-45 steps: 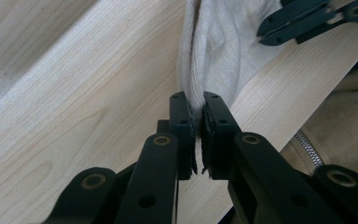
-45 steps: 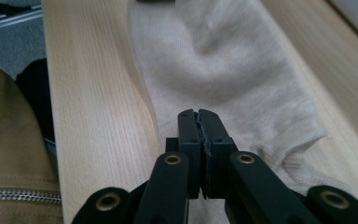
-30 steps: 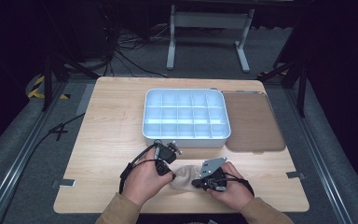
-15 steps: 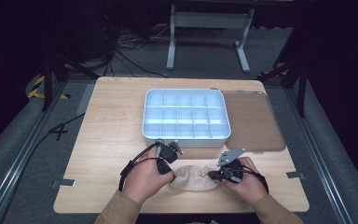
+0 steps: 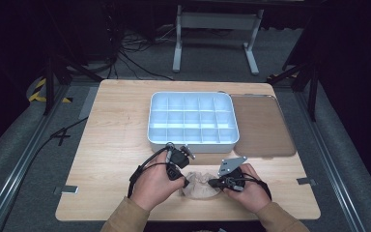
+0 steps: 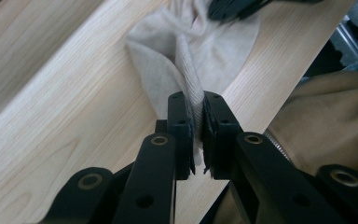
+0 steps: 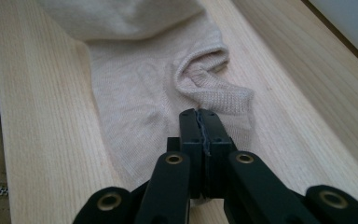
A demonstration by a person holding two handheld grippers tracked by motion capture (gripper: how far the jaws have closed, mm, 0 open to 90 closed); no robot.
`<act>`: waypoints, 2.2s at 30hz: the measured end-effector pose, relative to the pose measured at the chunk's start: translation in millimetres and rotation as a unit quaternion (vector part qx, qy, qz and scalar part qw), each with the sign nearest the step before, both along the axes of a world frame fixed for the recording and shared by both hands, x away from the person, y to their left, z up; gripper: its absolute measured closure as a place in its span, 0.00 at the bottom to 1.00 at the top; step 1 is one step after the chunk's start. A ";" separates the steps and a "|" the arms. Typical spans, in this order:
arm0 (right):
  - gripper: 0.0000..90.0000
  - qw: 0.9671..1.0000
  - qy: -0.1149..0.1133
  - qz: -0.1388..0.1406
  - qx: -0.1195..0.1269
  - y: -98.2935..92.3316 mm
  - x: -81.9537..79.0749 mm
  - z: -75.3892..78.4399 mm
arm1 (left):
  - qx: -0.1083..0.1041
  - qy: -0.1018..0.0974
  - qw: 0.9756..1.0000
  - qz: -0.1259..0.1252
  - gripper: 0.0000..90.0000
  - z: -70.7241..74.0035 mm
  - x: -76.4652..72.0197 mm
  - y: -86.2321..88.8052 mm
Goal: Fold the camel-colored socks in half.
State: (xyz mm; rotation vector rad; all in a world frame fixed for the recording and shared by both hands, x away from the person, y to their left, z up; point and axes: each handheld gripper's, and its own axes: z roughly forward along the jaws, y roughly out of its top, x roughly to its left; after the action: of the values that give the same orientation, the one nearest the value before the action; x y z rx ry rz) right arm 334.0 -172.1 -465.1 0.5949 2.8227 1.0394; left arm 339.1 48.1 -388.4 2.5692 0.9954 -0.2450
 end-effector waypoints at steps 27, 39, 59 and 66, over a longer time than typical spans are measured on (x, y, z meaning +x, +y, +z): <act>1.00 1.000 0.005 0.009 0.026 2.8 -1.2 -4.5 | -0.062 -0.002 0.998 -0.022 0.93 -23.3 13.8 -39.0; 0.94 1.000 -0.002 0.005 0.017 3.6 -3.3 -1.4 | -0.055 -0.002 0.998 -0.017 0.91 -29.7 14.4 -41.1; 0.92 0.998 -0.046 -0.016 0.043 -11.2 -10.6 51.8 | -0.074 -0.046 0.996 -0.009 0.69 0.5 1.4 0.8; 0.91 0.998 -0.040 0.017 0.054 16.8 -16.2 52.4 | -0.061 -0.041 0.997 0.006 0.72 -2.1 -0.8 13.6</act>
State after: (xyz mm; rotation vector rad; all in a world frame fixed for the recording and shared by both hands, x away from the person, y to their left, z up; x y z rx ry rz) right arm 317.8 -155.3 -412.7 0.5024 2.7307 1.2014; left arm 338.3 61.7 -390.5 2.4425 0.9367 -0.1877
